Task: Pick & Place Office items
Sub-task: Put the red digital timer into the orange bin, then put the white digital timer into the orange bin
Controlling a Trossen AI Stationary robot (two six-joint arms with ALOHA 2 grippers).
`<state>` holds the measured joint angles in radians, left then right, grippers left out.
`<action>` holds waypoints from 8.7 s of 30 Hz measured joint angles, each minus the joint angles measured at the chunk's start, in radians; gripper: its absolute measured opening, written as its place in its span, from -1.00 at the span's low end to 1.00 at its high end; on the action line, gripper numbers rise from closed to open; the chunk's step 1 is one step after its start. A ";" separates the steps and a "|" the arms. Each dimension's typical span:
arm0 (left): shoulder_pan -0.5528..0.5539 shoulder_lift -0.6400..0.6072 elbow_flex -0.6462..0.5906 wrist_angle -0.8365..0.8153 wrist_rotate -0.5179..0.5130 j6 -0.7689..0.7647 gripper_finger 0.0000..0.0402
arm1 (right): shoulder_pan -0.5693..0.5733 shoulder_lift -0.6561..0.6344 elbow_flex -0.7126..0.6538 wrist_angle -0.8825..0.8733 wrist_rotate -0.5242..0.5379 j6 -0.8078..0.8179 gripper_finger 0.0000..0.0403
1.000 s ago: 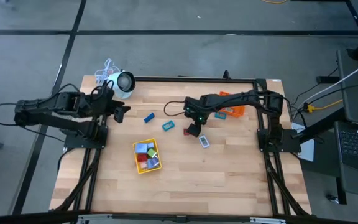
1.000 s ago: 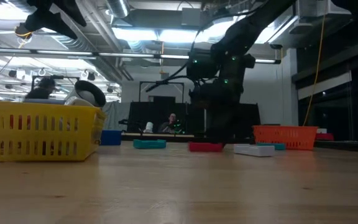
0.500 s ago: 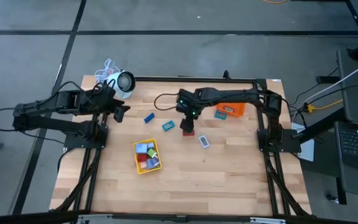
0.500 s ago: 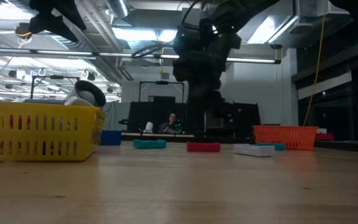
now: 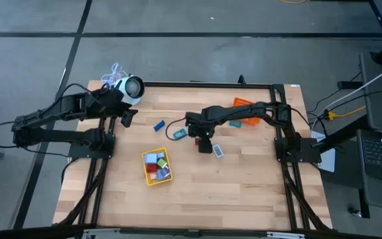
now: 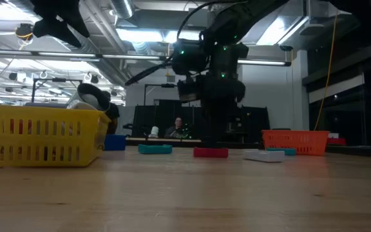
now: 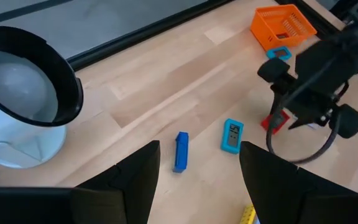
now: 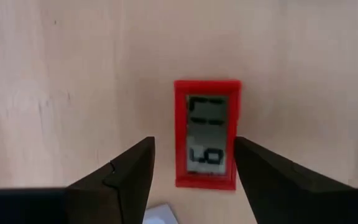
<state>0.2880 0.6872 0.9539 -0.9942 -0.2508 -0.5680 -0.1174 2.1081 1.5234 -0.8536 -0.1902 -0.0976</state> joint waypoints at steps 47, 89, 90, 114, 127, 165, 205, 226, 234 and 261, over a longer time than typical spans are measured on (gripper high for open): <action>0.148 0.003 0.000 0.179 0.153 0.126 0.07 | -0.383 -0.131 0.341 -0.432 0.148 0.064 -0.77; 0.148 0.014 0.000 0.089 0.167 0.060 0.07 | -0.677 -0.446 -0.440 -0.074 0.112 0.294 0.09; 0.148 0.015 0.000 0.084 0.167 0.058 0.07 | -0.678 -0.446 -0.440 -0.074 0.107 0.297 0.18; 0.148 0.039 0.000 0.086 0.166 0.081 0.07 | -0.162 -0.677 -0.362 -0.074 0.046 0.896 0.09; 0.148 0.057 0.000 0.052 0.219 0.093 0.07 | 0.089 -0.429 -0.362 0.077 -0.012 1.129 0.09; 0.148 0.057 0.000 -0.045 0.226 0.110 0.07 | 0.071 -0.276 -0.386 0.154 -0.027 1.077 0.09; 0.149 0.057 0.000 -0.079 0.226 0.110 0.07 | -0.125 -0.363 -0.515 0.194 -0.032 0.900 0.09; 0.149 0.057 0.000 -0.079 0.225 0.120 0.07 | -0.018 -0.423 -0.506 0.240 -0.037 1.134 0.09; 0.149 0.057 0.000 -0.079 0.252 0.145 0.07 | 0.033 -0.319 -0.501 0.249 -0.001 1.194 0.09; 0.149 0.057 0.000 -0.079 0.339 0.227 0.07 | 0.050 -0.188 -0.267 0.134 -0.010 1.229 0.09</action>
<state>0.4366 0.7441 0.9543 -1.0729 0.0879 -0.3415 -0.0670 1.9200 1.2568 -0.7191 -0.1997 1.1310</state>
